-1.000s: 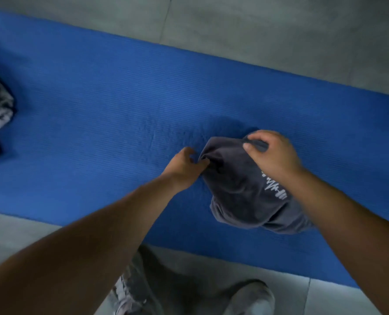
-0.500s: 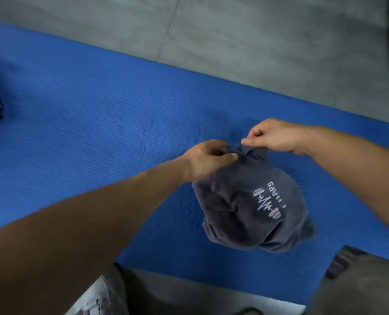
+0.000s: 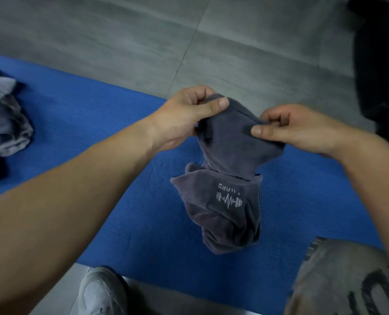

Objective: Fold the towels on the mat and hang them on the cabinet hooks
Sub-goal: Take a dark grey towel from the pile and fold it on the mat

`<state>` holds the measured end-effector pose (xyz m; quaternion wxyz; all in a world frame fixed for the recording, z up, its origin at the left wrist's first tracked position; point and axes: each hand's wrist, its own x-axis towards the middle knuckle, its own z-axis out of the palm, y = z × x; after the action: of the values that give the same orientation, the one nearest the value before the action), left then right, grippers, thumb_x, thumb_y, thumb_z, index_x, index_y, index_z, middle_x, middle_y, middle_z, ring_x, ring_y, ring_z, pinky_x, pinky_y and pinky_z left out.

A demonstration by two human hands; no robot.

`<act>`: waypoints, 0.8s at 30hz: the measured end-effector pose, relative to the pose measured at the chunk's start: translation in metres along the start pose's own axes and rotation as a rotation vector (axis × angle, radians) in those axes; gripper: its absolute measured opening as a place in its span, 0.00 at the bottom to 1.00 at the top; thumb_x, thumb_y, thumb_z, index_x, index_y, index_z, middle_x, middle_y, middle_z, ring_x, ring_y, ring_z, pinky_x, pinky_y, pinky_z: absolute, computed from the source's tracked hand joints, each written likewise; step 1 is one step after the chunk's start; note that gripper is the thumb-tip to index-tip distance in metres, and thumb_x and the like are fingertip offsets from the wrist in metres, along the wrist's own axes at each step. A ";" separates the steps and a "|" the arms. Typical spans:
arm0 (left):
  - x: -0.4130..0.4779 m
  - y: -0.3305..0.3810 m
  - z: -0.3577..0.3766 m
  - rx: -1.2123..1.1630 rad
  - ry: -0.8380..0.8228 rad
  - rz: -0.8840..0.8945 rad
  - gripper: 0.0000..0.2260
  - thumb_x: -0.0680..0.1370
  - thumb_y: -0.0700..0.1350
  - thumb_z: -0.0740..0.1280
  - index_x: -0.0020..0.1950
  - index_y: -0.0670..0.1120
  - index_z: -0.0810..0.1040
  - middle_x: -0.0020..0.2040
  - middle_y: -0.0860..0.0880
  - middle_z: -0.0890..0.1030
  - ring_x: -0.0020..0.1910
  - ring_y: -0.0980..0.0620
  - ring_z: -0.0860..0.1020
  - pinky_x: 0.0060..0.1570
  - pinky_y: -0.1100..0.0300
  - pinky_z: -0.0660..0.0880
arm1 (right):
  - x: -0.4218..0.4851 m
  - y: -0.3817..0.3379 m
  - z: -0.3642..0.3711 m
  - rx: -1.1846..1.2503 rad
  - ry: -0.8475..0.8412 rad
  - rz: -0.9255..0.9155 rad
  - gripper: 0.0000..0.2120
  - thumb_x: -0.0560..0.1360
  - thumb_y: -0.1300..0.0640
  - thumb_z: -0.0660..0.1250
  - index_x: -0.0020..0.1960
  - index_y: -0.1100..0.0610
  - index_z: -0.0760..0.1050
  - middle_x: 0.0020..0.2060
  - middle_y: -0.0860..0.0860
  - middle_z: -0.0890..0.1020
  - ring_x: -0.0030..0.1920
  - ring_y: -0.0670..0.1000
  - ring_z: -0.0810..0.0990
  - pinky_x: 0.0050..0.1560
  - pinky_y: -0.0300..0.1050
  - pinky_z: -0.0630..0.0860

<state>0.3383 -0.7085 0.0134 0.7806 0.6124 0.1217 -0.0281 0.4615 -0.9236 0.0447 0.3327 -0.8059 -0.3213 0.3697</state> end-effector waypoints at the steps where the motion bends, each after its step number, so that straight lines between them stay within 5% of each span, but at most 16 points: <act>1: -0.002 -0.001 -0.006 0.000 0.010 -0.004 0.07 0.75 0.46 0.72 0.42 0.48 0.75 0.39 0.49 0.78 0.40 0.51 0.77 0.39 0.55 0.75 | 0.001 0.004 0.000 -0.031 -0.015 0.029 0.33 0.62 0.28 0.74 0.44 0.59 0.79 0.34 0.57 0.78 0.36 0.51 0.75 0.41 0.48 0.70; 5: -0.008 -0.006 -0.031 0.128 0.026 -0.117 0.08 0.78 0.44 0.72 0.45 0.46 0.73 0.40 0.48 0.80 0.40 0.50 0.80 0.38 0.53 0.78 | -0.001 0.040 0.008 -0.184 -0.043 0.170 0.11 0.69 0.46 0.78 0.45 0.51 0.81 0.33 0.47 0.83 0.38 0.46 0.81 0.41 0.45 0.77; 10: -0.014 -0.021 -0.048 1.163 -0.099 -0.528 0.29 0.80 0.70 0.53 0.65 0.48 0.71 0.60 0.49 0.78 0.60 0.46 0.76 0.62 0.48 0.71 | -0.006 0.068 0.014 -0.277 -0.066 0.233 0.15 0.73 0.40 0.72 0.39 0.51 0.80 0.29 0.44 0.77 0.33 0.44 0.74 0.37 0.44 0.69; 14: -0.020 -0.039 -0.057 0.827 0.107 -0.503 0.29 0.81 0.68 0.51 0.67 0.46 0.71 0.64 0.51 0.74 0.66 0.47 0.72 0.66 0.48 0.68 | -0.001 0.074 0.016 -0.122 -0.027 0.237 0.25 0.63 0.36 0.78 0.45 0.55 0.78 0.39 0.53 0.84 0.40 0.51 0.81 0.47 0.57 0.78; 18: -0.021 -0.048 -0.081 0.233 0.443 -0.291 0.08 0.82 0.48 0.67 0.44 0.47 0.76 0.45 0.45 0.80 0.49 0.44 0.78 0.51 0.47 0.78 | 0.000 0.082 0.026 -0.029 -0.166 0.239 0.24 0.58 0.41 0.81 0.43 0.56 0.78 0.40 0.53 0.85 0.42 0.49 0.83 0.50 0.53 0.80; 21: -0.027 -0.048 -0.094 0.007 0.557 -0.226 0.05 0.79 0.40 0.72 0.54 0.45 0.79 0.49 0.41 0.83 0.49 0.45 0.82 0.48 0.51 0.81 | 0.002 0.092 0.029 -0.050 -0.283 0.311 0.29 0.61 0.36 0.80 0.41 0.59 0.75 0.36 0.55 0.77 0.37 0.52 0.76 0.36 0.45 0.74; 24: -0.034 -0.046 -0.110 -0.158 0.659 -0.173 0.16 0.77 0.38 0.73 0.65 0.41 0.78 0.57 0.40 0.83 0.54 0.45 0.83 0.51 0.50 0.83 | 0.009 0.104 0.036 -0.141 -0.362 0.371 0.24 0.66 0.38 0.78 0.44 0.59 0.80 0.37 0.52 0.81 0.41 0.50 0.79 0.43 0.47 0.76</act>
<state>0.2796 -0.6174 -0.0474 0.7393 0.5136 0.4202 0.1147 0.4655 -0.9653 -0.0569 0.1396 -0.7929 -0.2473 0.5391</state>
